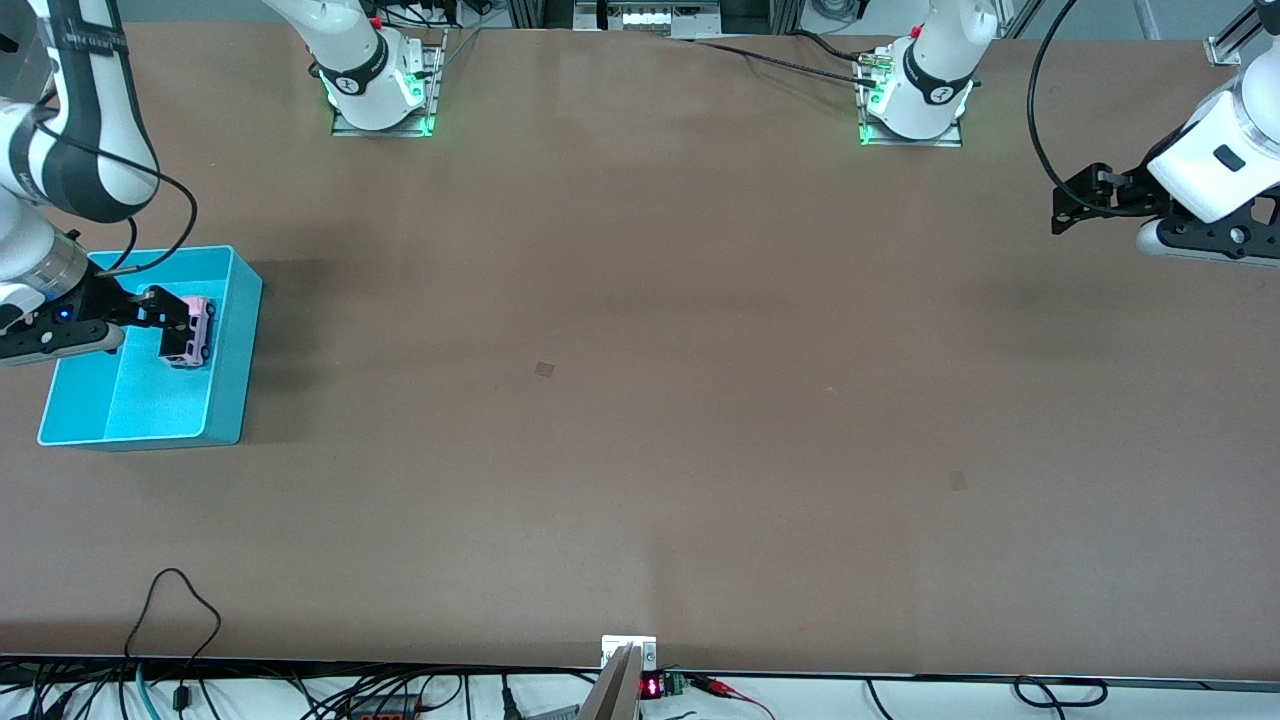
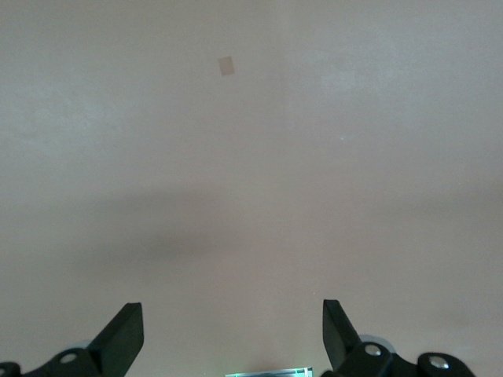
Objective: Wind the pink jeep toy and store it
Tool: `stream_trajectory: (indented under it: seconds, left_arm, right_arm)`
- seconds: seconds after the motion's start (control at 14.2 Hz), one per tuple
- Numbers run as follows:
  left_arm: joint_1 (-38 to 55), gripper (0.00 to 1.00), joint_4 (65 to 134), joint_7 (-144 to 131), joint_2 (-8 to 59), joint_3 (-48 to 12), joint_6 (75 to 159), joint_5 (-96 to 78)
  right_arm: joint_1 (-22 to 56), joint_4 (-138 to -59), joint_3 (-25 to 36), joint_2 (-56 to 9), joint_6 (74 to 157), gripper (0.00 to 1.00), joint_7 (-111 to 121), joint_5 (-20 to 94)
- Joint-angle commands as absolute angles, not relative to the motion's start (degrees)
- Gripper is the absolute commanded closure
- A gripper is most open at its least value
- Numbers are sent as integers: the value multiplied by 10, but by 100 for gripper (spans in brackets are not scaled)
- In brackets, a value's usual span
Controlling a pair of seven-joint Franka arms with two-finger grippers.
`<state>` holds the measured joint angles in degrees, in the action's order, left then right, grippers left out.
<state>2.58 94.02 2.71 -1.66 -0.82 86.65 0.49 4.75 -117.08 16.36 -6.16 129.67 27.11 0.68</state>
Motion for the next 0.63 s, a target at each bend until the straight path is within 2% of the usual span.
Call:
stream_trajectory:
  seconds: [0.0, 0.35, 0.56]
  left_arm:
    - [28, 0, 920, 31, -7, -7, 853, 1]
    - [28, 0, 920, 31, -7, -7, 853, 1]
    - [28, 0, 920, 31, -7, -7, 853, 1]
  right_arm:
    - [40, -1129, 122, -47, 1225, 0, 208, 8]
    - [18, -1037, 38, -26, 1063, 0, 51, 8]
    - [18, -999, 14, -8, 1015, 0, 8, 8]
